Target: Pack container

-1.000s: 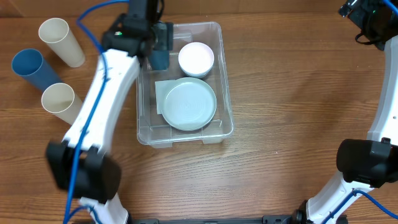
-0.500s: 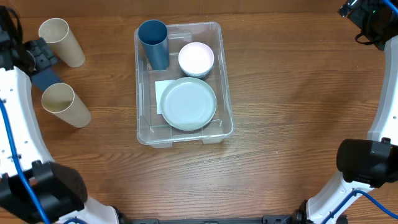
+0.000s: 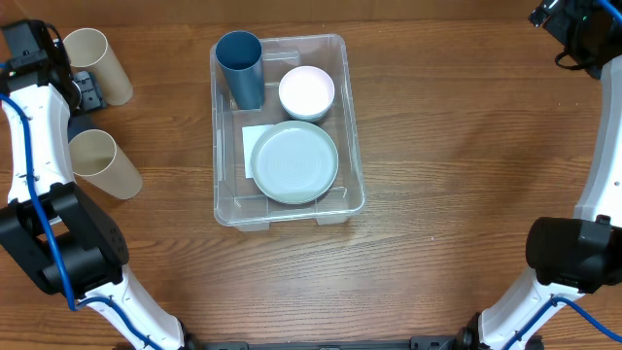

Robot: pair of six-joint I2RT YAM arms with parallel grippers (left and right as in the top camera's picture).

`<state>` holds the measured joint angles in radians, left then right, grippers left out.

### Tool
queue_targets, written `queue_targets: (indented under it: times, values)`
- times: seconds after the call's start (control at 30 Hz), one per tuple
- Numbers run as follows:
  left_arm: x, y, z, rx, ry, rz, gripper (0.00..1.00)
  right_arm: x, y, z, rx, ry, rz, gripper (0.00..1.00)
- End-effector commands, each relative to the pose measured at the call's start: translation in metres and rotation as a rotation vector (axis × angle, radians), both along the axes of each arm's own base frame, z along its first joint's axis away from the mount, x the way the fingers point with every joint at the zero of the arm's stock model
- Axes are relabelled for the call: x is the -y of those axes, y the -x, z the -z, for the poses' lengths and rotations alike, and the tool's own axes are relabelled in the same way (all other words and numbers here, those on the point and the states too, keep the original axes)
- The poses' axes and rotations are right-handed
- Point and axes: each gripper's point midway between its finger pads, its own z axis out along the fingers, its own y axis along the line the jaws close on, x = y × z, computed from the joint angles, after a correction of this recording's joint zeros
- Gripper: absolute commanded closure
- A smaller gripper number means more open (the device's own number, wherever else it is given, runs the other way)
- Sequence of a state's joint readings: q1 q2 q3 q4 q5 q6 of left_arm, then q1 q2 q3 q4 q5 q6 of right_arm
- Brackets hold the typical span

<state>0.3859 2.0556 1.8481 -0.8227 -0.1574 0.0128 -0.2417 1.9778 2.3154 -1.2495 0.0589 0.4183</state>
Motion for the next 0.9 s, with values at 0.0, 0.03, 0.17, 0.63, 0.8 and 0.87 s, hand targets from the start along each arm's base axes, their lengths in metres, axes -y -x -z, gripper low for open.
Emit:
queue_targets:
  times: [0.0, 0.03, 0.17, 0.63, 0.8, 0.87]
  values:
    - [0.008, -0.005, 0.001, 0.009, 0.018, 0.027, 0.76, 0.001, -0.001, -0.003, 0.011, 0.005, 0.007, 0.00]
    - [0.008, -0.005, 0.001, 0.011, 0.021, 0.023, 0.91, 0.001, -0.001, -0.003, 0.011, 0.005, 0.007, 0.00]
    - [0.010, 0.001, -0.010, 0.034, 0.059, -0.051, 0.96, 0.001, -0.001, -0.003, 0.011, 0.005, 0.007, 0.00]
    - [0.172, 0.059, -0.303, 0.621, 0.143, 0.404, 0.96, 0.001, -0.001, -0.003, 0.011, 0.005, 0.007, 0.00]
    - [0.296, 0.015, -0.265, 0.536, 0.155, 0.758, 0.96, 0.001, -0.001, -0.003, 0.011, 0.005, 0.007, 0.00]
    - [0.315, 0.001, -0.241, 0.479, 0.126, 0.776, 0.96, 0.001, -0.001, -0.003, 0.011, 0.005, 0.007, 0.00]
